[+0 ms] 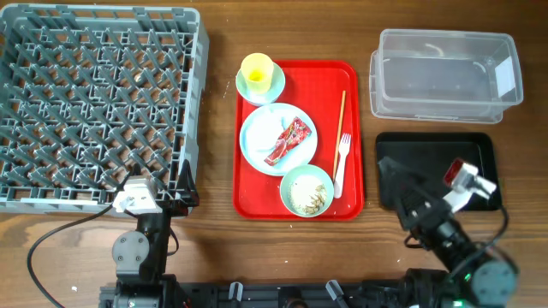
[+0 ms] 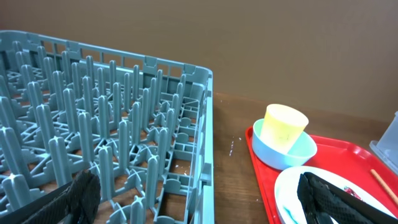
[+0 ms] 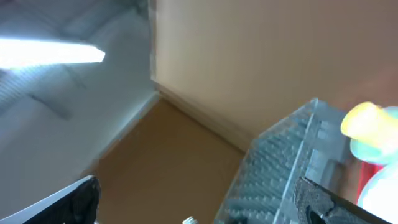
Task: Sort waste into correct bins and load items into the dishwasher rack
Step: 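Reach the right gripper to the plate and grasp the red wrapper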
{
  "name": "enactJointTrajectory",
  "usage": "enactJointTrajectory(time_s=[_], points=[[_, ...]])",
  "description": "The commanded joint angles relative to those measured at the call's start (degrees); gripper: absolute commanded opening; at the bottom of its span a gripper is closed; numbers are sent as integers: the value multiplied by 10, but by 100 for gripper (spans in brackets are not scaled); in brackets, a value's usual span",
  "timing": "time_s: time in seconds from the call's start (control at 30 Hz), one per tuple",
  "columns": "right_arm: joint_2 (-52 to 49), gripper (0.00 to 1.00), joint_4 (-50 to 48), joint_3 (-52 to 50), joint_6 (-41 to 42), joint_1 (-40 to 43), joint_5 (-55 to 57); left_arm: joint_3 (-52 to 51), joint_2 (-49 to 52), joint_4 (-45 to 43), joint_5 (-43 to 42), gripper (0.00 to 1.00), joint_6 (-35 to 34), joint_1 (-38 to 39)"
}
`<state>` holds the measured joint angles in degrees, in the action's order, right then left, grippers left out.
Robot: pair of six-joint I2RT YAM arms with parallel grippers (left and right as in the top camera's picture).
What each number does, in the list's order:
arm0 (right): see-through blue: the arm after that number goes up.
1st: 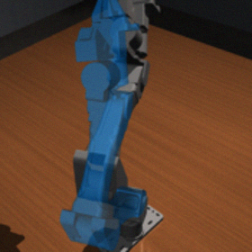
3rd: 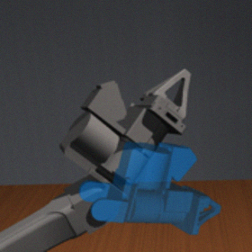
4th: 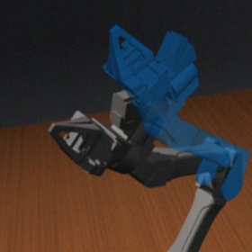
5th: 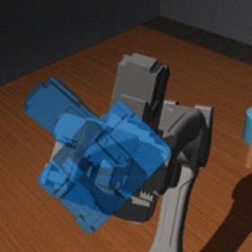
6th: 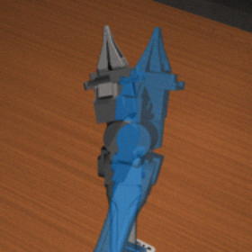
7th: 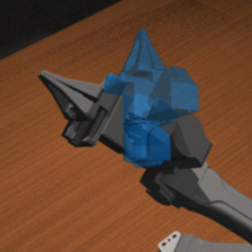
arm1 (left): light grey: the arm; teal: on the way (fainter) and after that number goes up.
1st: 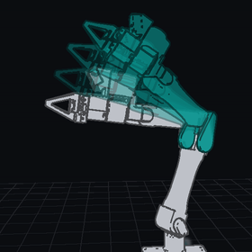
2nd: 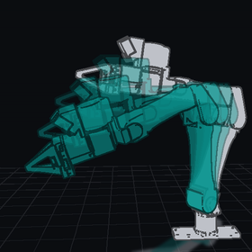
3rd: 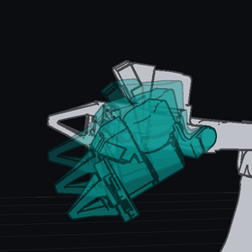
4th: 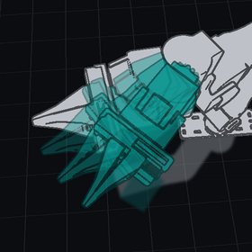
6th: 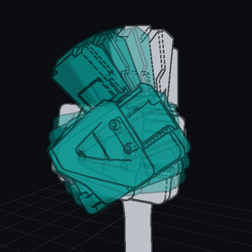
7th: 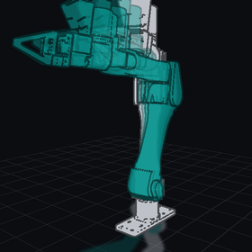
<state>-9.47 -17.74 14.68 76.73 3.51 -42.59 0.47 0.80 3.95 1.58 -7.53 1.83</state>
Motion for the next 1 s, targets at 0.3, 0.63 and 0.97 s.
enactJointTrajectory(time_s=[0.3,0.63,0.97], points=[[-474,100,627,593,-586,-82,74,-2,-4,2,-4,100,11,3],[-726,100,654,686,-502,-352,327,-2,-4,2,-4,100,11,3],[-876,92,644,711,-308,-352,389,-2,-4,2,-4,100,11,3]])
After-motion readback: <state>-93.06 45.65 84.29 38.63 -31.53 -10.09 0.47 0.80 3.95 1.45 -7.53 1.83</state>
